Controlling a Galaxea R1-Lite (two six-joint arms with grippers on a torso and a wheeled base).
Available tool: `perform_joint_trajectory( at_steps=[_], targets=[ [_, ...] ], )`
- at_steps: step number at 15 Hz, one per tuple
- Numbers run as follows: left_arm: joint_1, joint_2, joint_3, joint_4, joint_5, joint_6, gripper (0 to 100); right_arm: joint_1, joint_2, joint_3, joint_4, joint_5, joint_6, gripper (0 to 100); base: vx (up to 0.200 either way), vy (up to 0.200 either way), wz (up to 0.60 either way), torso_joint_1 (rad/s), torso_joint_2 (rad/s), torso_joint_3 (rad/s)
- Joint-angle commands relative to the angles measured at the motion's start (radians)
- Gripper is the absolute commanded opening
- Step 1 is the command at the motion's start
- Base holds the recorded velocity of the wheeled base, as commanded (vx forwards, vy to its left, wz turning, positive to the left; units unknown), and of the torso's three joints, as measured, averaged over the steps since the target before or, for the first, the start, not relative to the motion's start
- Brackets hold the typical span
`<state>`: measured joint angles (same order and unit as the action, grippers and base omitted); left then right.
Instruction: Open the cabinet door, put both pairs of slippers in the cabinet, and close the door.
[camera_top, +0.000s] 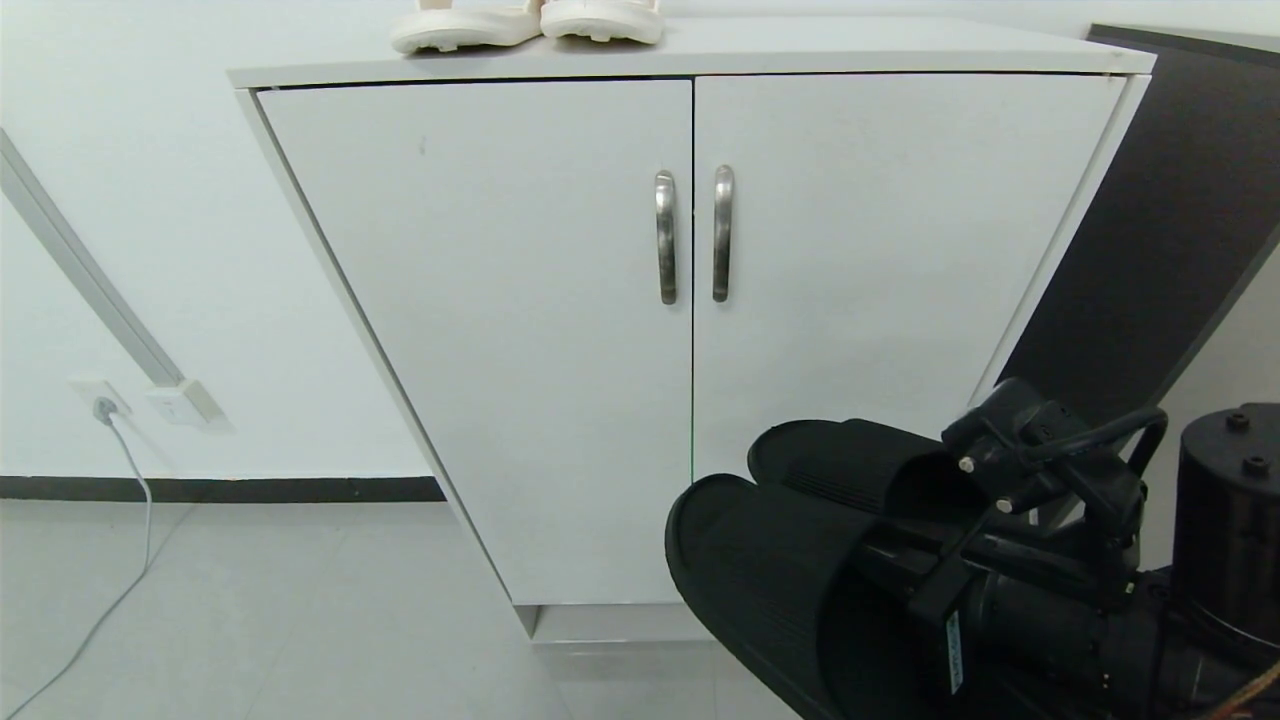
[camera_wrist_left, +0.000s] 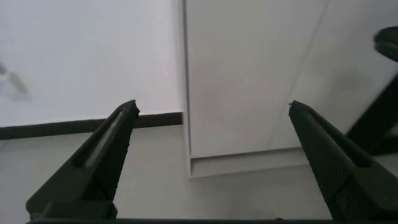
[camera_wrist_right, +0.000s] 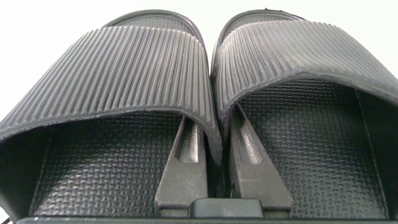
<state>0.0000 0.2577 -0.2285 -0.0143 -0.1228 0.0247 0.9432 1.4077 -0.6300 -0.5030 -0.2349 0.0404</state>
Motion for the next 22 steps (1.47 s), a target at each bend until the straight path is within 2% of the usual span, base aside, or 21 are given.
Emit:
perform_joint_trajectory(
  at_steps=[1,2,3,5,7,8,9,10,11,13,17,19,20,22],
  targets=[
    [0.0,0.18,-0.026,-0.066,-0.101,0.003,100,0.0,0.001,0.001,0.0,0.0,-0.001,0,0.0,0.0,0.0,0.0,0.0,0.0],
    [0.0,0.221,-0.037,-0.09,-0.136,0.001,100,0.0,0.002,0.003,0.0,0.0,-0.001,0,0.0,0.0,0.0,0.0,0.0,0.0],
    [0.0,0.319,-0.057,-0.158,-0.212,-0.002,100,0.002,0.001,0.003,0.0,0.0,-0.001,0,0.0,0.0,0.0,0.0,0.0,0.0],
    [-0.009,0.476,-0.08,-0.296,-0.285,0.0,100,0.002,-0.006,0.003,-0.002,0.011,0.001,0,0.0,0.0,0.0,0.0,0.0,0.0],
    [-0.109,0.597,-0.124,-0.351,-0.278,-0.011,100,0.002,-0.01,0.006,-0.002,0.042,0.003,0,0.0,0.0,0.0,0.0,0.0,0.0],
    [-0.155,0.637,-0.147,-0.365,-0.248,-0.029,100,0.002,-0.009,0.006,-0.002,0.043,0.003,0,0.0,0.0,0.0,0.0,0.0,0.0],
    [-0.184,0.657,-0.161,-0.369,-0.23,-0.032,100,0.002,-0.009,0.006,0.0,0.043,0.001,0,0.0,0.0,0.0,0.0,0.0,0.0],
    [-0.281,0.698,-0.21,-0.385,-0.164,-0.046,100,0.002,-0.01,0.013,-0.002,0.045,0.001,0,0.0,0.0,0.0,0.0,0.0,0.0],
    [-0.348,0.723,-0.249,-0.388,-0.104,-0.065,100,0.002,-0.006,0.013,-0.002,0.045,0.001,0,0.0,0.0,0.0,0.0,0.0,0.0],
    [-0.459,0.77,-0.31,-0.388,-0.021,-0.071,100,0.003,0.001,0.015,0.0,0.046,0.001,0,0.0,0.0,0.0,0.0,0.0,0.0],
    [-0.558,0.881,-0.374,-0.4,0.012,-0.072,100,0.003,0.007,0.018,0.0,0.046,0.001,0,0.0,0.0,0.0,0.0,0.0,0.0],
    [-0.594,0.95,-0.384,-0.49,0.054,-0.072,100,0.003,0.011,0.019,-0.002,0.046,0.001,0,0.0,0.0,0.0,0.0,0.0,0.0],
    [-0.629,1.008,-0.387,-0.566,0.087,-0.072,100,0.006,0.01,0.023,-0.002,0.046,-0.001,0,0.0,0.0,0.0,0.0,0.0,0.0],
    [-0.666,1.068,-0.413,-0.609,0.101,-0.074,100,0.008,0.01,0.024,0.0,0.046,0.001,0,0.0,0.0,0.0,0.0,0.0,0.0]
  ],
)
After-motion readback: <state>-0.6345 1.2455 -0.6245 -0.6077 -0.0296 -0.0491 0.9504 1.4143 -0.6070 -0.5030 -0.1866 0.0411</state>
